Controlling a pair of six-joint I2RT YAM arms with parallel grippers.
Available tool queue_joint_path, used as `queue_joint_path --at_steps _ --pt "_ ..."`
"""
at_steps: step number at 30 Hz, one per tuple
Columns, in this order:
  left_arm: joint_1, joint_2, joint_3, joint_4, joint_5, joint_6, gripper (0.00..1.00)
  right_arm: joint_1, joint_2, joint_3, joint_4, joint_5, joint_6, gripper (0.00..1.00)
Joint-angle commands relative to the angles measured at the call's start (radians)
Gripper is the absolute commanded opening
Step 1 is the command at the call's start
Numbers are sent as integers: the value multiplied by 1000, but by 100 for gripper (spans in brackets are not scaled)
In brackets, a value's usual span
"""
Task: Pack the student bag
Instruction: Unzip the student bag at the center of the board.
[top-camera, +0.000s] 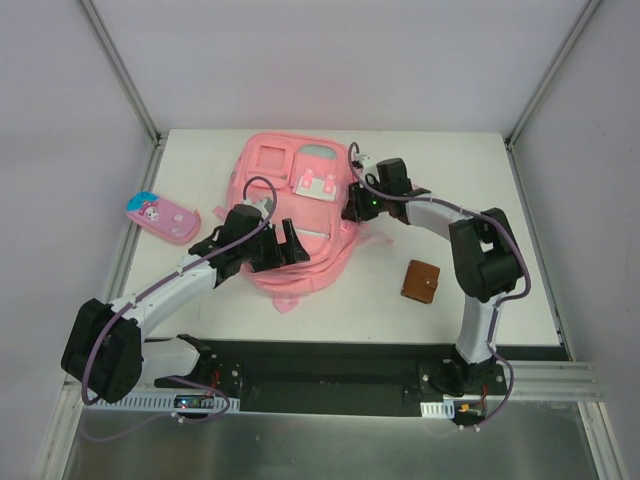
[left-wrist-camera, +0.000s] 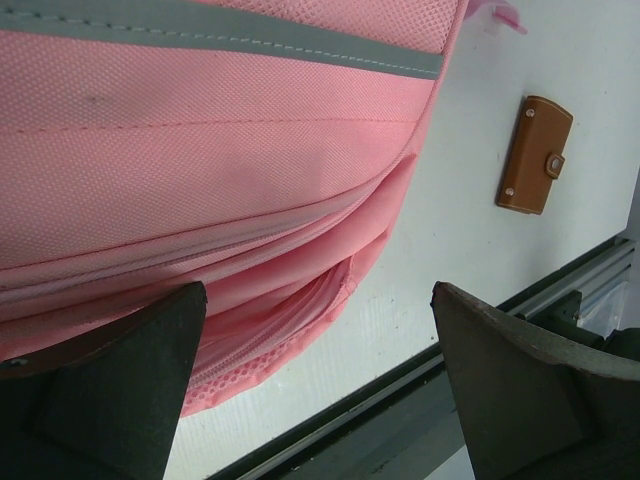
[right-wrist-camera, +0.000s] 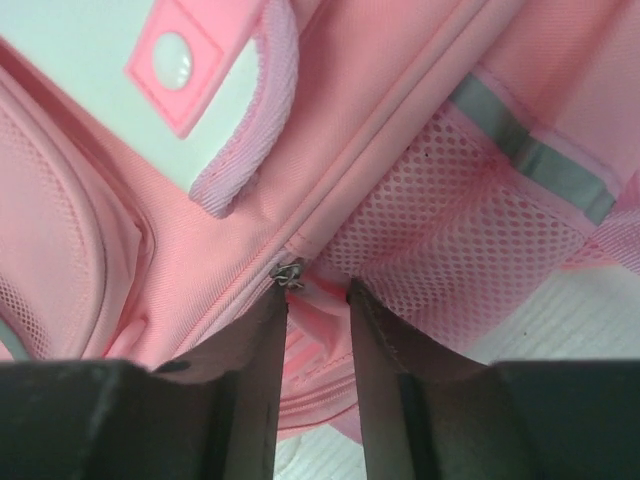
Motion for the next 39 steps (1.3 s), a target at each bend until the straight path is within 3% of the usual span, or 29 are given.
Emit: queue_joint_path --at_steps 1,5,7,8,11,15,17,22,25,26,28,30,39 --pt "11 -9 3 34 -1 23 95 -1 2 -16 117 -82 40 27" --pt "11 -12 2 35 1 22 95 -14 18 -12 130 -122 78 17" --pt "11 -14 3 35 1 22 95 -24 22 -18 133 -134 90 26" --pt "12 -17 3 33 1 22 95 -27 19 -26 134 -130 92 39" --pt "12 -21 -1 35 -1 23 95 -35 10 -55 143 -116 84 43" --pt "12 -9 2 35 5 25 95 -44 28 -64 151 -148 77 37" --pt "12 -1 5 35 4 25 94 -49 44 -55 169 -179 95 27" --pt "12 -4 5 35 7 26 94 -58 94 -29 208 -262 149 31" --pt "12 -6 0 35 5 25 94 -67 102 -53 269 -275 187 28" --pt "12 -6 0 35 5 23 94 -73 105 -64 281 -294 195 21" --pt "12 -3 2 35 10 25 94 -81 113 -73 320 -308 233 17" --pt "12 2 5 35 10 25 94 -86 110 -90 343 -321 251 1" --pt "12 -20 3 35 5 28 94 -121 59 -104 383 -366 282 1"
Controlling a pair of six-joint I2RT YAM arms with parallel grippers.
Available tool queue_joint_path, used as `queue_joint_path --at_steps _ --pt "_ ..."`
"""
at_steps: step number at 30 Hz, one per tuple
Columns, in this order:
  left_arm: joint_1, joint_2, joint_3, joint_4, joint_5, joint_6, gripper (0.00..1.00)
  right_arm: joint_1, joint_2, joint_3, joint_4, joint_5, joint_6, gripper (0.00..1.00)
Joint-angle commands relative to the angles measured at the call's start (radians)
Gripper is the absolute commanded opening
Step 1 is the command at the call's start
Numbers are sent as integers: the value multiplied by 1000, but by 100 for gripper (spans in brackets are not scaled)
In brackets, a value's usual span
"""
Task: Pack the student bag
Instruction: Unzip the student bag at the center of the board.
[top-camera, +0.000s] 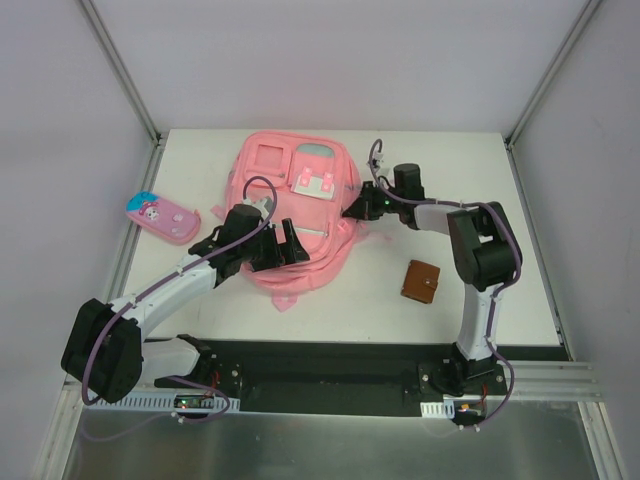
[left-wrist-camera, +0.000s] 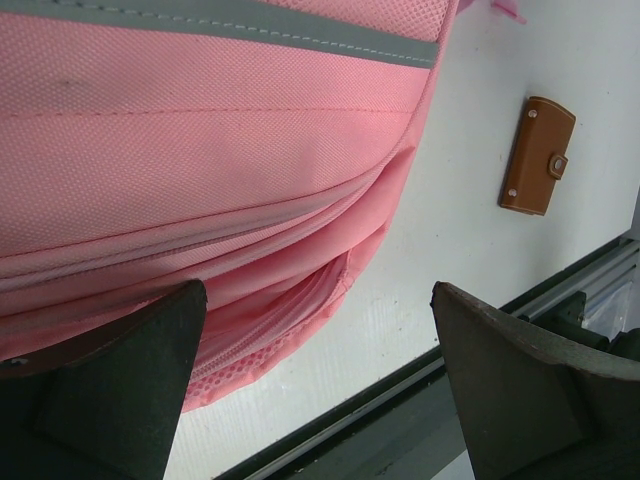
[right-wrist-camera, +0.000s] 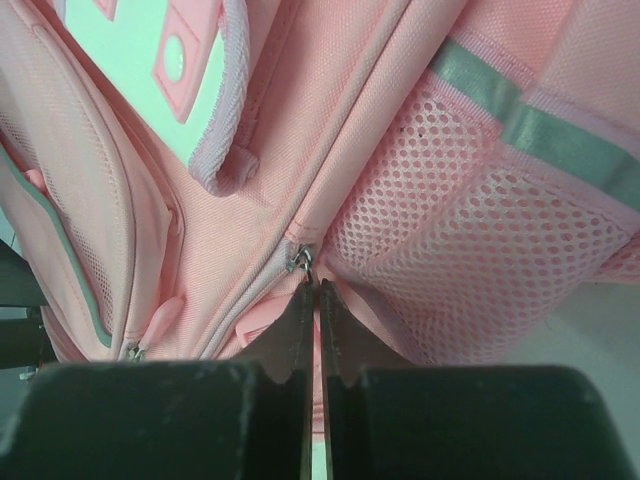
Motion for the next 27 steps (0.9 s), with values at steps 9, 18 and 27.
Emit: queue_joint_path --at_steps 9,18,27 --pt "13 -14 10 26 8 20 94 -11 -13 3 31 -61 16 27" --pt "14 -8 11 26 7 20 94 38 9 0 -5 -13 -27 23" --pt "14 -18 8 21 2 23 94 40 -23 -9 -37 91 -42 1"
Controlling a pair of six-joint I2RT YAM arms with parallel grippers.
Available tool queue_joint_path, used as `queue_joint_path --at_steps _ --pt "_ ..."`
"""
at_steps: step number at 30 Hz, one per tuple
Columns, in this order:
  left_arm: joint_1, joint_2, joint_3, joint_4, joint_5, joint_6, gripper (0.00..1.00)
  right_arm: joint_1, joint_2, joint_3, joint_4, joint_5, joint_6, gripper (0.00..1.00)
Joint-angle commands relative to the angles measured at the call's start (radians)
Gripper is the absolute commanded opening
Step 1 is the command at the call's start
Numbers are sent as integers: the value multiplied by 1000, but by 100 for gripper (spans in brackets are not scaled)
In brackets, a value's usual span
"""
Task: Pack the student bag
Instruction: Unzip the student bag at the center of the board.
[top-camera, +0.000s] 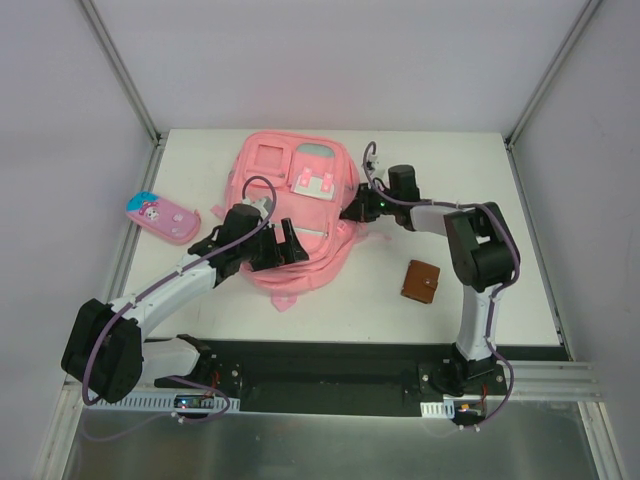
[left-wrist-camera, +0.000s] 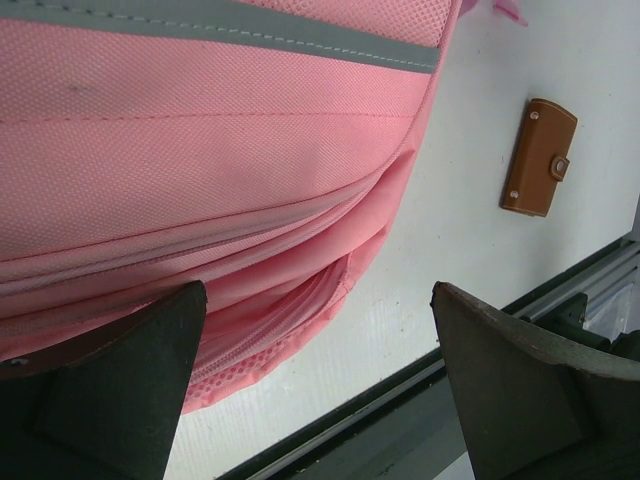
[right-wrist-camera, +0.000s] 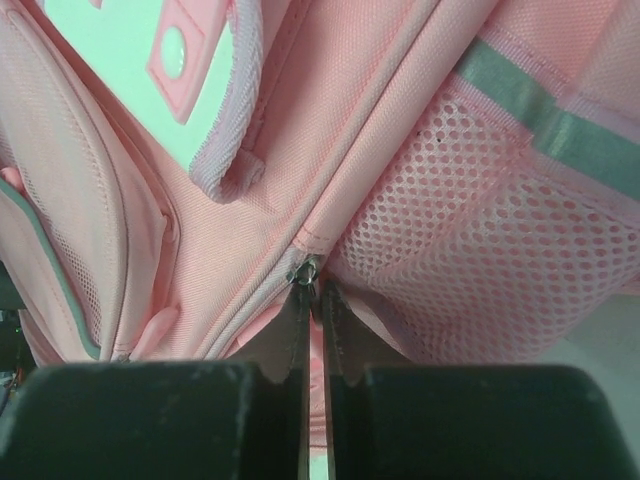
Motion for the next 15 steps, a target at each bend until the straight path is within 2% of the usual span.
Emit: queue_joint_path --at_steps 1,3,4,8,11,15 --pt "11 -20 7 21 4 19 95 10 -60 -16 -46 106 -32 1" --pt "11 -20 8 23 -1 20 95 10 -108 -30 -96 147 -88 1" --pt "13 -21 11 23 1 22 95 9 -158 -26 -133 214 -111 1" --pt "19 -14 17 23 2 27 95 19 -257 34 -361 267 -253 1" --pt "19 -6 22 23 -1 31 95 65 -284 109 -553 312 -379 1" --pt "22 3 37 26 -4 36 96 128 -274 117 -642 377 -445 1"
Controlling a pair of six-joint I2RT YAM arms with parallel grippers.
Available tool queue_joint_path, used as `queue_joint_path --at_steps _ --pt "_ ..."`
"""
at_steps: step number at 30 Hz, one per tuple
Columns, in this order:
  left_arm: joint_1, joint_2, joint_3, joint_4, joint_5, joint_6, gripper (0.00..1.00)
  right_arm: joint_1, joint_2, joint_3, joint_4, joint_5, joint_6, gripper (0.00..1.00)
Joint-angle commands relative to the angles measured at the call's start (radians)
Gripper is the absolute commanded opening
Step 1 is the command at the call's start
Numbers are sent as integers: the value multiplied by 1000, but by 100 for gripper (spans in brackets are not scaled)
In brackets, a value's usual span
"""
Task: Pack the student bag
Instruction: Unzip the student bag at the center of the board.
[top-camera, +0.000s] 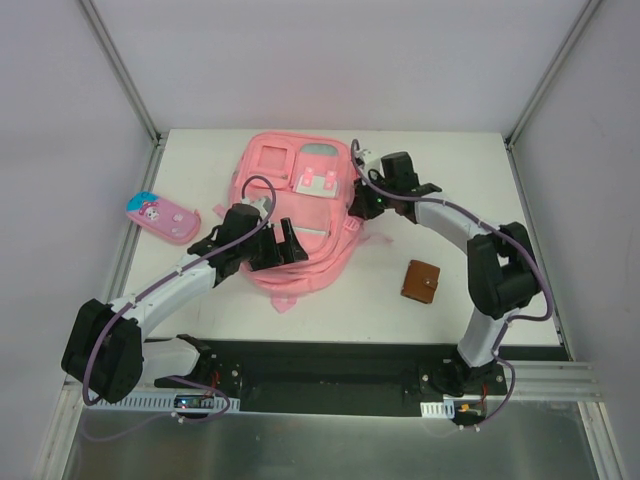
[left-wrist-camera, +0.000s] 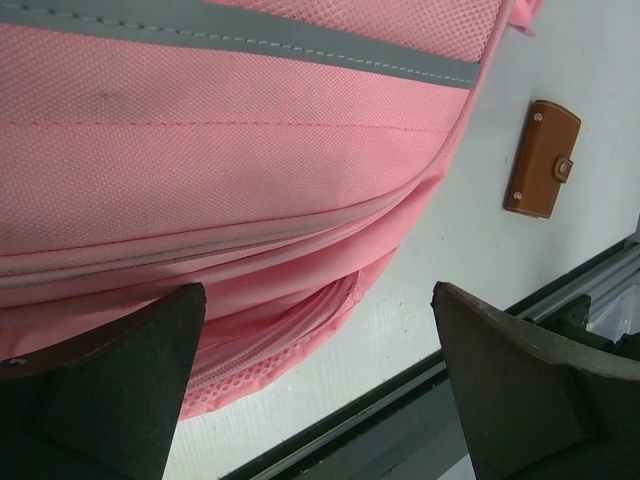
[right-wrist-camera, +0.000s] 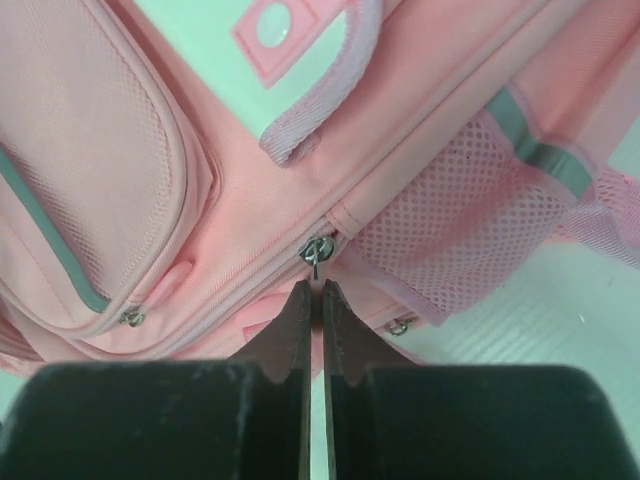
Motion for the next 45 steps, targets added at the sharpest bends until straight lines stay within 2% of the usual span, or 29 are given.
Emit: queue_joint_path --at_steps 1,3,6,8,13,18,27,32,35,38,42,45 --pt "13 9 38 28 -2 30 96 71 -39 30 -215 146 -141 1" --pt "13 12 46 34 4 34 96 91 -39 12 -225 151 -139 1" --pt "15 26 54 43 16 38 96 142 -39 7 -237 307 -177 1" --pt "15 37 54 46 27 40 96 142 -27 25 -231 323 -202 1" --pt "18 23 51 49 32 37 96 143 -15 107 -315 212 -184 1" --pt "26 -20 37 49 17 34 97 198 -99 -59 -242 174 -83 1" --pt "27 -118 42 43 13 52 99 333 -167 -173 -122 187 100 1" --pt "27 -213 -3 19 -95 50 99 352 -200 -228 -50 232 238 1" --pt "27 -282 -30 -65 -299 58 99 358 -233 -252 -14 267 298 1" --pt "39 -327 -29 -141 -420 113 99 355 -253 -257 -10 293 316 1" --pt "172 -290 2 -242 -410 130 99 326 -259 -249 -21 263 324 1" --pt "229 -313 -18 -266 -411 120 99 318 -253 -245 -22 241 318 1"
